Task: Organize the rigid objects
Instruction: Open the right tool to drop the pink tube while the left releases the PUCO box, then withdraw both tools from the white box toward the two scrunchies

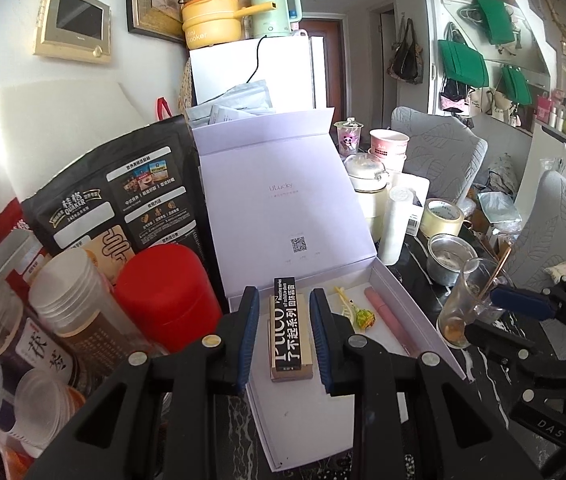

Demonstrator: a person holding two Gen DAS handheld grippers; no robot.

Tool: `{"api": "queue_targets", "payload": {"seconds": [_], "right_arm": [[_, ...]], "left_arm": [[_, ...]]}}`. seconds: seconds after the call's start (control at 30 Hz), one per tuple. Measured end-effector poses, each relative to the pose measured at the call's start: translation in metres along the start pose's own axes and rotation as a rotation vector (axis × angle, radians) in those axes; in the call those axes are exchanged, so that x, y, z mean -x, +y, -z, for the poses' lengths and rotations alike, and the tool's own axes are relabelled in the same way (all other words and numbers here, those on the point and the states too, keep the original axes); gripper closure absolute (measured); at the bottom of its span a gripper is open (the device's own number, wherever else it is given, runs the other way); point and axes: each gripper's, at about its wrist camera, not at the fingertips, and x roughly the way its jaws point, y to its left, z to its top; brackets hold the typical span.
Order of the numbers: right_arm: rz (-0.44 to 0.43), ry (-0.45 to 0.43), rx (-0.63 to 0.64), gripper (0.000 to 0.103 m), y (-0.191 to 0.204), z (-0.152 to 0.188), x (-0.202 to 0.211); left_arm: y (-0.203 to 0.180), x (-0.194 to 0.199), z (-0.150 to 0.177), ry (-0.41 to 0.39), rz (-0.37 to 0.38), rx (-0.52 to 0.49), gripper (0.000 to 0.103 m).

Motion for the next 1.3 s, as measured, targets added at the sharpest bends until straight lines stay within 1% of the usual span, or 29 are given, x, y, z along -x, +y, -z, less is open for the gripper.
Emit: {"api": "queue_targets", "payload": {"seconds": [0.1,0.27,0.33,0.43,0.6,0.73,0.8,0.83,0.87,0.93,1.03,1.3], "right_arm": [[0.004,-0.014,-0.004,0.065,0.002,0.002,0.012],[0.024,-0.023,-0.01,0.053,0.004,0.008,0.028],[0.027,-0.025,-0.014,0.047,0.005,0.012,0.035],[0.035,-0.032,-0.019,0.041,0.006,0.016,0.044],[0.044,-0.045,-0.024,0.035,0.008,0.024,0.059],[0.048,-0.052,-0.026,0.035,0.01,0.032,0.069],[0.051,-0.055,-0.028,0.034,0.012,0.036,0.073],[0.053,-0.056,-0.03,0.034,0.012,0.038,0.076],[0.054,-0.056,-0.035,0.034,0.012,0.041,0.078],[0.057,-0.051,-0.046,0.034,0.01,0.046,0.081],[0.068,-0.038,-0.057,0.034,0.009,0.055,0.085],[0.083,-0.021,-0.09,0.034,0.007,0.077,0.095]], "left_arm": [[-0.004,0.011,0.004,-0.005,0.006,-0.006,0.077],[-0.011,0.027,0.013,-0.018,0.029,-0.036,0.077],[-0.014,0.032,0.017,-0.016,0.04,-0.04,0.077],[-0.017,0.039,0.022,-0.013,0.05,-0.041,0.077],[-0.02,0.05,0.029,-0.015,0.055,-0.044,0.077],[-0.022,0.054,0.036,-0.001,0.044,-0.046,0.077],[-0.024,0.056,0.04,0.007,0.046,-0.044,0.067],[-0.024,0.057,0.042,0.008,0.049,-0.041,0.048],[-0.024,0.058,0.044,0.007,0.055,-0.037,0.021],[-0.023,0.063,0.049,-0.011,0.054,-0.028,0.002],[-0.025,0.07,0.054,-0.019,0.027,-0.031,0.001],[-0.03,0.078,0.073,0.0,0.054,-0.042,0.001]]}}
